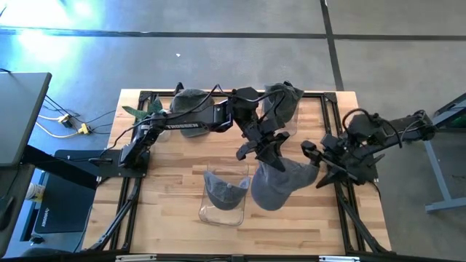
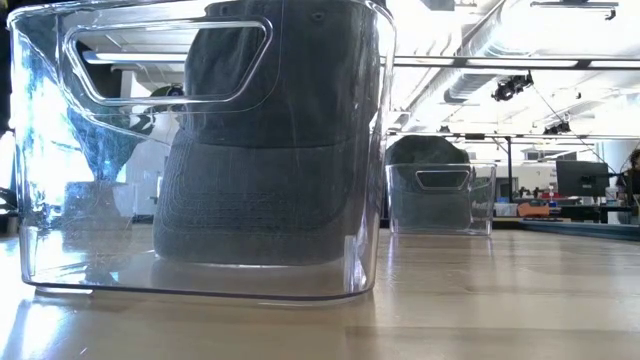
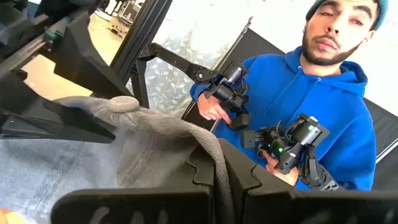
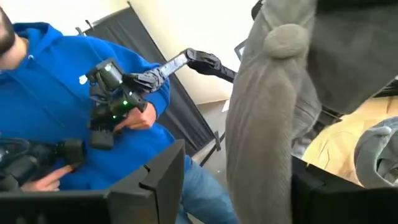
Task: Pick & Place hat
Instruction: Put the gray cap into the bottom transparent bin
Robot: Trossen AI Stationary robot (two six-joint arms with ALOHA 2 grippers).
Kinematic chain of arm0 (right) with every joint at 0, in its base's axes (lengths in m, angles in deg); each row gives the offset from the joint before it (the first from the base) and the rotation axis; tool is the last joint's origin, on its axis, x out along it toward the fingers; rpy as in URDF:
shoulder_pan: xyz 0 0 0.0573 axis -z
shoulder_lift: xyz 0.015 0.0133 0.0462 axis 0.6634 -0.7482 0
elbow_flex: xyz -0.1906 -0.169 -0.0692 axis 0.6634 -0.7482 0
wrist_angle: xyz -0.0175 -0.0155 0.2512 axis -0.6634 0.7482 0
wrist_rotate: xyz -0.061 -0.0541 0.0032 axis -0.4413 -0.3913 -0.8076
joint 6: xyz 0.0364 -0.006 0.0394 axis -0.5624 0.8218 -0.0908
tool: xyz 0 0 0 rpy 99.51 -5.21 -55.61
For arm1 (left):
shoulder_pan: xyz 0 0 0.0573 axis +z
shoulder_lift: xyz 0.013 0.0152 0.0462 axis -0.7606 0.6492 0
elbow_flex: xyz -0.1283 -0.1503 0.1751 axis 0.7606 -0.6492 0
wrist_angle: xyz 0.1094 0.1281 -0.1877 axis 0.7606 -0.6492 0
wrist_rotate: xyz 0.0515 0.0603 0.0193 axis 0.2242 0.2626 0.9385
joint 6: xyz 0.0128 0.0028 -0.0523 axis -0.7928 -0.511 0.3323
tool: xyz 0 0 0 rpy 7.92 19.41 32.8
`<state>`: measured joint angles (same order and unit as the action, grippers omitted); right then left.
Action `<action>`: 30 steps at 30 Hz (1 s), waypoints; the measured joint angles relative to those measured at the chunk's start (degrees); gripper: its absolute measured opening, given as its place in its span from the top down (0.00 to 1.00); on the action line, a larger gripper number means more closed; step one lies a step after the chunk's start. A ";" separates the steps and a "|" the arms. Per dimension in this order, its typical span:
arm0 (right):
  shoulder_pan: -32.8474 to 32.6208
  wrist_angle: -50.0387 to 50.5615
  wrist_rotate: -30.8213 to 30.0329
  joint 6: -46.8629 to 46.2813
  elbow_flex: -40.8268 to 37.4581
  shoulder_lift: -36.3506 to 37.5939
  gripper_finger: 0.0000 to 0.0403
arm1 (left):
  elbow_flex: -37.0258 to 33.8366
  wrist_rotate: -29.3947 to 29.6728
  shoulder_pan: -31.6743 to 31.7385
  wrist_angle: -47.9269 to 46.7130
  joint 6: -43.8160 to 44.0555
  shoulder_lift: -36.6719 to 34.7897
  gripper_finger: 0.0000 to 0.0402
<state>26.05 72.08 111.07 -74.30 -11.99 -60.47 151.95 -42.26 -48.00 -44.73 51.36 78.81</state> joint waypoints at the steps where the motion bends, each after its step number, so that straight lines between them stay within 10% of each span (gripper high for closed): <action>1: 0.17 -0.01 0.03 0.40 0.00 -0.14 0.54 | 0.00 0.00 0.00 -0.03 0.01 0.00 1.00; 12: 0.02 2.25 -2.22 6.23 0.00 -0.45 0.96 | 0.00 -7.07 1.85 -0.06 1.31 0.02 1.00; 20: 1.36 2.02 -14.56 13.69 0.00 -5.74 0.98 | -0.02 -18.94 4.77 -2.85 4.37 0.11 1.00; 25: 3.17 0.17 -20.08 15.72 0.00 -10.01 0.97 | -0.11 -17.74 6.55 -22.06 -7.28 -2.16 1.00; 30: 5.26 -5.60 -22.56 16.02 0.00 -12.05 0.98 | -0.09 -4.25 8.42 -50.11 -31.25 -7.54 1.00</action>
<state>31.31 66.48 88.51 -58.28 -11.99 -72.53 151.86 -46.50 -39.58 -94.85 20.11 71.28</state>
